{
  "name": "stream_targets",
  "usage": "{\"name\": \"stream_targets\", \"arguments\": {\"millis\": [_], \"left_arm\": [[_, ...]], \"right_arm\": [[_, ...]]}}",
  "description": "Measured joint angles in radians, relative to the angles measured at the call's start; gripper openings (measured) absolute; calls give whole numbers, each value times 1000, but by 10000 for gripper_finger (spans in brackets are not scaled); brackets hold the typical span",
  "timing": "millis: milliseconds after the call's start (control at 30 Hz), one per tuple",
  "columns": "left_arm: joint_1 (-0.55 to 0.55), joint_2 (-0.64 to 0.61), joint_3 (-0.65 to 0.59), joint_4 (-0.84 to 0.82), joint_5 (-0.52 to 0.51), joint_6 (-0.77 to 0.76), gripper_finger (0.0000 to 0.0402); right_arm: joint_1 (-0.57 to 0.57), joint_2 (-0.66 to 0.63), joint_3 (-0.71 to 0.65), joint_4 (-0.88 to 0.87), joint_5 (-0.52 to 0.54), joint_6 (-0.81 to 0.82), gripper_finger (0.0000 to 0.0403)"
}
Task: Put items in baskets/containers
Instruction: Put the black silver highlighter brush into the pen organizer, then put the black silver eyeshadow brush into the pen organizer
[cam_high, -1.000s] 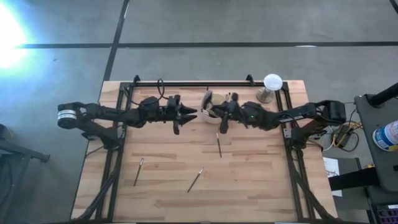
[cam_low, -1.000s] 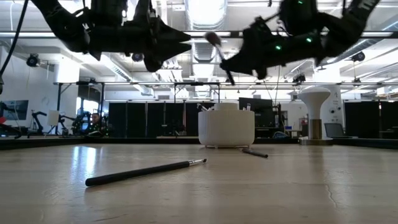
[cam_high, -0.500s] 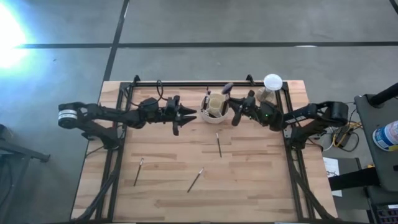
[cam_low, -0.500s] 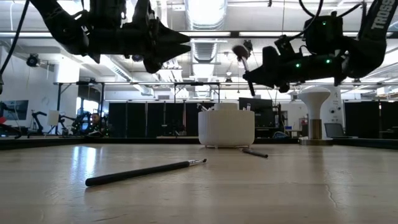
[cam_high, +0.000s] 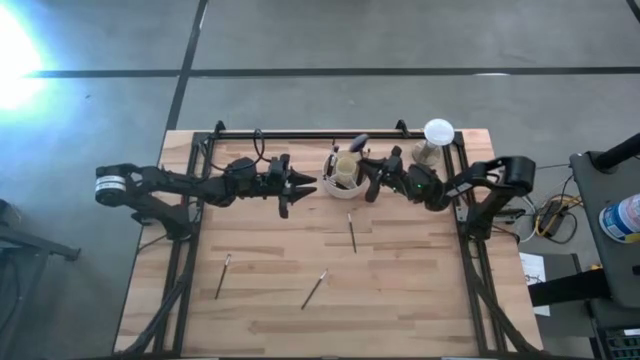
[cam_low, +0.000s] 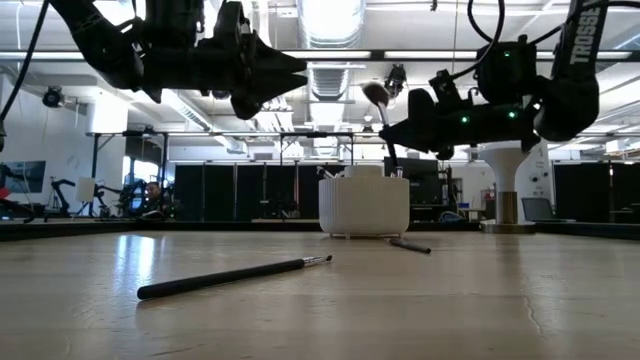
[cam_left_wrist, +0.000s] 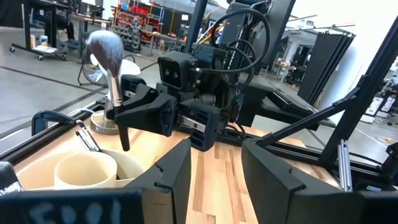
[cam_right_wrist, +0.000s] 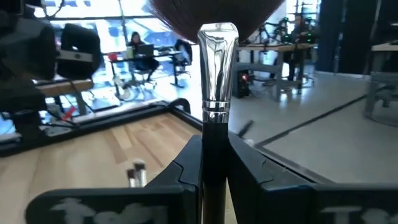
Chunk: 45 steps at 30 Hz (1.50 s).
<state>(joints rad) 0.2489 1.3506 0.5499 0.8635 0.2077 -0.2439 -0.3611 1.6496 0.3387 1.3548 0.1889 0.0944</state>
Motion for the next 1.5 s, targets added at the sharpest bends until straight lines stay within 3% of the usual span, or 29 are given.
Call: {"name": "stream_targets", "arguments": {"millis": [900, 1133, 1500], "left_arm": [[0, 0, -2, -6, -1, 11, 135], [0, 0, -2, -6, -1, 10, 135], [0, 0, -2, -10, 0, 10, 135]], "right_arm": [[47, 212, 132, 10, -165, -105, 40], [47, 210, 132, -7, -167, -102, 79], [47, 199, 131, -51, -167, -102, 23]]}}
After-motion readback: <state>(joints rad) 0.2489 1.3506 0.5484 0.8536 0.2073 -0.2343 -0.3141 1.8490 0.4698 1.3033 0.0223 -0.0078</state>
